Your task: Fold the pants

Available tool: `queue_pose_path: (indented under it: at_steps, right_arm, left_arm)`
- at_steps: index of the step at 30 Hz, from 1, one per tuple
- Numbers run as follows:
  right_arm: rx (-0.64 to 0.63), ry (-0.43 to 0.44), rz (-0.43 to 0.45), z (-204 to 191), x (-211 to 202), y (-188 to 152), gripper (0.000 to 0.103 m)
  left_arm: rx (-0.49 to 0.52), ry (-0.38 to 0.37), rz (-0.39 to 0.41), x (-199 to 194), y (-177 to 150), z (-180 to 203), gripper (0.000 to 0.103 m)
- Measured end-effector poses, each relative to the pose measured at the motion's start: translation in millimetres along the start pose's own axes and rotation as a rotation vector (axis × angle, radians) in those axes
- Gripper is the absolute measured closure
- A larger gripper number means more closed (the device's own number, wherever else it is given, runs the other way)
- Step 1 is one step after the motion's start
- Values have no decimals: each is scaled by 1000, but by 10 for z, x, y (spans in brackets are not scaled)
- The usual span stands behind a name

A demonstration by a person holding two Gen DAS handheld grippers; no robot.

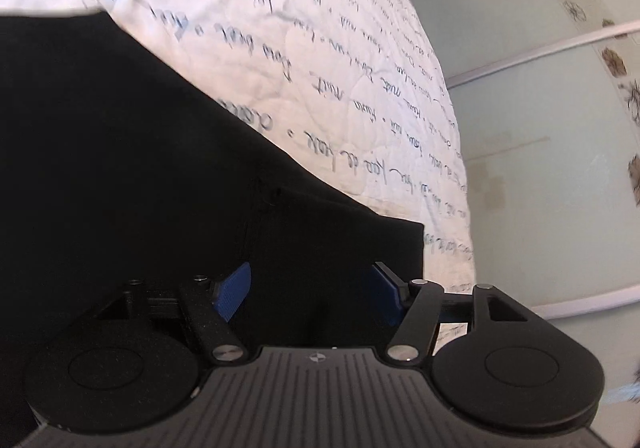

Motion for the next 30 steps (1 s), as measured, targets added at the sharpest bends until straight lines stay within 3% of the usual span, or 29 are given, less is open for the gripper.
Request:
queue_pose_path:
  at_steps: [3, 6, 9, 12, 14, 17, 24, 26, 30]
  right_arm:
    - [-116, 34, -19, -154, -56, -81, 91]
    - [-247, 33, -61, -317, 34, -179, 91]
    - [-323, 52, -82, -466, 106, -303, 91]
    - [-484, 13, -83, -638, 242, -347, 91]
    - [-583, -24, -81, -704, 336, -349, 91]
    - [-662, -49, -105, -793, 429, -363, 91]
    - [-620, -6, -117, -810, 337, -281, 89]
    - [-605, 5, -112, -814, 303, -276, 83]
    - [-618, -33, -113, -830, 393, -306, 61]
  left_arm:
    - [9, 54, 53, -335, -35, -158, 36]
    - [-50, 46, 176, -958, -73, -407, 36]
    - [-127, 61, 347, -1735, -88, -714, 35]
    - [-159, 120, 486, -2343, -144, -907, 28]
    - [-149, 142, 534, -2547, -200, -924, 25]
    - [-138, 120, 521, -2496, -264, -874, 23]
    - [-106, 67, 416, -2074, -238, -784, 23]
    - [-88, 50, 407, -2002, -250, -723, 23]
    - [-81, 37, 408, -1914, -236, -682, 23]
Point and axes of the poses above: each gripper's, at about its wrist camera, not at the fingertips, and x roughly the way its jaws point, z to its right, y to its top, the point moved 8 cm from there along x, roughly the way its jaws point, and after that the axes turned 5 degrees about -x, right-handed, at the moved point
